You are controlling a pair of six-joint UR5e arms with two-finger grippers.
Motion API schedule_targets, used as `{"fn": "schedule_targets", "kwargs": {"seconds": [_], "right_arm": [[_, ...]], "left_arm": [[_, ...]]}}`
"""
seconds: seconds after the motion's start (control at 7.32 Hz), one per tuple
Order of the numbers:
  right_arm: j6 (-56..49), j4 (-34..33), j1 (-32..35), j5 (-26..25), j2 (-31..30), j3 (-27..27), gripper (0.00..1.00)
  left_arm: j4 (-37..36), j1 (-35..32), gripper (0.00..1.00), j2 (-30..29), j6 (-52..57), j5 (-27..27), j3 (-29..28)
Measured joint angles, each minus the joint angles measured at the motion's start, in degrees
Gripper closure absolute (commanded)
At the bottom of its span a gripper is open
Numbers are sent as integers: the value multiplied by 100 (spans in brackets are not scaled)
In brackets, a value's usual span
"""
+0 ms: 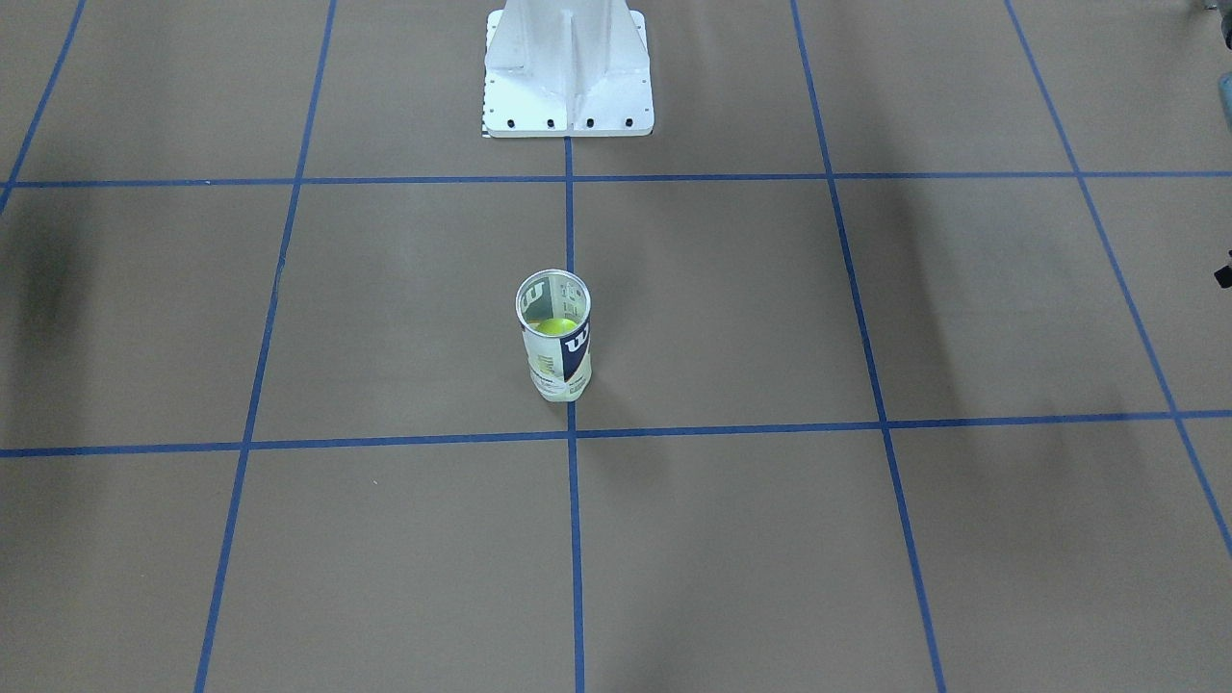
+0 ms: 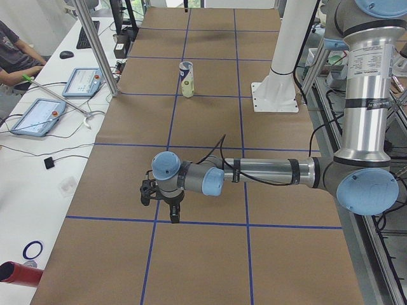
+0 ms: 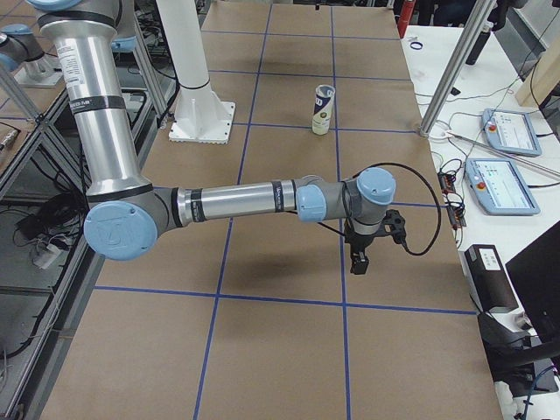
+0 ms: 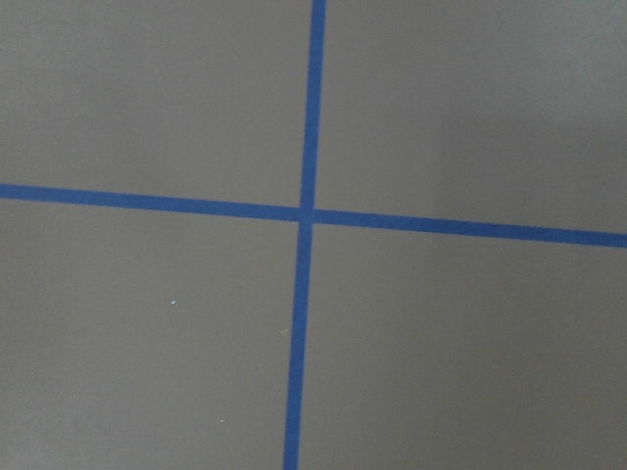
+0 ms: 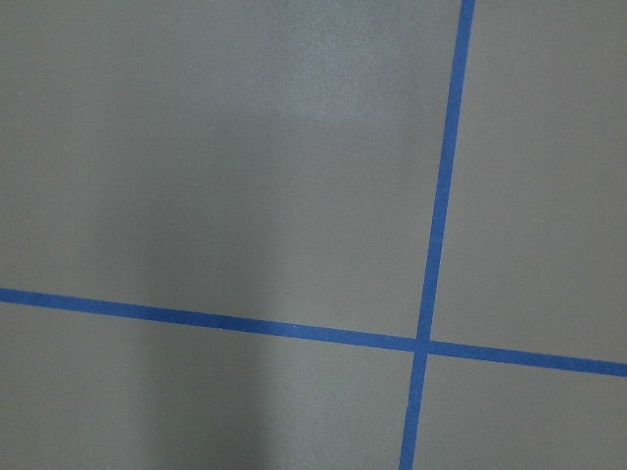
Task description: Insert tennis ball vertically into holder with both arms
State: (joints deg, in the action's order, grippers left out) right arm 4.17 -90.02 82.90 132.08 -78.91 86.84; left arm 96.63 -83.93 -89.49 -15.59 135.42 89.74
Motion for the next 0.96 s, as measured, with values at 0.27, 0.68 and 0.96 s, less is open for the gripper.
{"fn": "schedule_targets", "kwargs": {"seconds": [0.27,0.68,0.96], "right_arm": [[26,1,-1,10,-11,0,0],[31,4,-2,16,-25,13,0],[31,2,-2,34,-48,26,0]], "left_arm": [[-343,-140,1,-82,85,19,-5],[-360,-237,1,-56,89,58,53],[-330,-238,1,-74,48,67,82]]}}
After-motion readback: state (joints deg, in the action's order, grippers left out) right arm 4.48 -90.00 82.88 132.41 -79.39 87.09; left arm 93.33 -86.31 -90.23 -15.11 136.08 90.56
